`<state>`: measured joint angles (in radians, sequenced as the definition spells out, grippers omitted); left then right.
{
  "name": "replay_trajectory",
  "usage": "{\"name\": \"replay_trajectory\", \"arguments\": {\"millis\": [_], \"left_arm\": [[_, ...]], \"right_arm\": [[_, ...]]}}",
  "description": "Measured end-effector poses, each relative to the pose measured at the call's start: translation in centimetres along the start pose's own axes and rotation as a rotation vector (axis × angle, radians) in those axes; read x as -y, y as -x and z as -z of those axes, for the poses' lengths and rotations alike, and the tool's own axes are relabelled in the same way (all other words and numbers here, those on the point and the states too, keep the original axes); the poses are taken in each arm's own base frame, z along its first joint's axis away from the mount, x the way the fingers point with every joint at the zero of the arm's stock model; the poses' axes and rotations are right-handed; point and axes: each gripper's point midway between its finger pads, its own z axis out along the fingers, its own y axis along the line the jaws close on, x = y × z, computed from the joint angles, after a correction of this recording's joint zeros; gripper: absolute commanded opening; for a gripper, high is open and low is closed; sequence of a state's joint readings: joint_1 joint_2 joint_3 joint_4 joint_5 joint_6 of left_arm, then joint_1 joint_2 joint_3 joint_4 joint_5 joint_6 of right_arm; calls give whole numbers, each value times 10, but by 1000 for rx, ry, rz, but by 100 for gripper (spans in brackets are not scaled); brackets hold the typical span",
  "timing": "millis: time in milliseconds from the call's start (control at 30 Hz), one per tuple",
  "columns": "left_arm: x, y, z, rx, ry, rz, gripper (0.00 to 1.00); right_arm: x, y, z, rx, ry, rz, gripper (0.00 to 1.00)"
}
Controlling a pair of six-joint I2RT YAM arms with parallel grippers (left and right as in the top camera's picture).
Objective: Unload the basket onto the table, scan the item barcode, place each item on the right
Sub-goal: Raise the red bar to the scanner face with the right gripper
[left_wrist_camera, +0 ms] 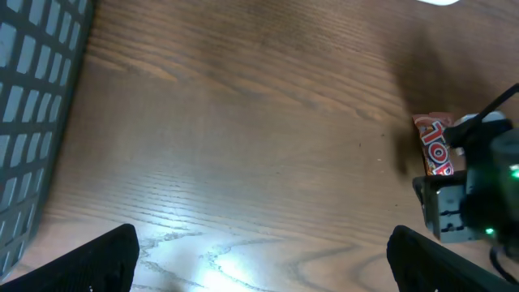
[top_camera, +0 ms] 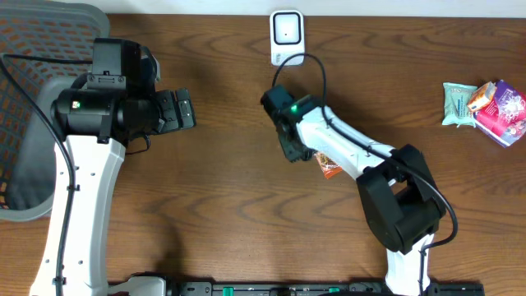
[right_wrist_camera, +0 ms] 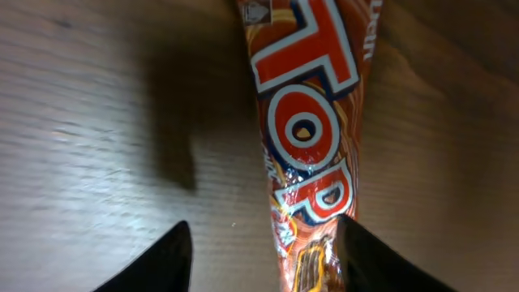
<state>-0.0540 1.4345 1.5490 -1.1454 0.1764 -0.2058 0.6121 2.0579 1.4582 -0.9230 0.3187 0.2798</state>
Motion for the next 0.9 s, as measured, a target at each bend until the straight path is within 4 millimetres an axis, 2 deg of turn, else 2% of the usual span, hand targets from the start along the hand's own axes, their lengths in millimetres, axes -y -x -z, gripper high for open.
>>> {"name": "replay_trajectory", "arguments": {"millis": [267,433,500,533,633,733,900], "left_arm": [[0,0,0,0,0,0,98],[0,0,0,0,0,0,98],[0,0,0,0,0,0,98],[0,0,0,0,0,0,98],[0,0,0,0,0,0,98],[0,0,0,0,0,0,98],[0,0,0,0,0,0,98]], "right_arm": [[9,1,-16,47,-65,-8,40],[15,4,-21,82,-84,-27,53],[20,6,-22,93,-87,-44,54],[22,6,-22,94,-87,-52,50],[27,7,-26,94,-74,-74,24],[26,9,-30,90,-22,-95,2],[24,21,-31,112,100,-161,1]]}}
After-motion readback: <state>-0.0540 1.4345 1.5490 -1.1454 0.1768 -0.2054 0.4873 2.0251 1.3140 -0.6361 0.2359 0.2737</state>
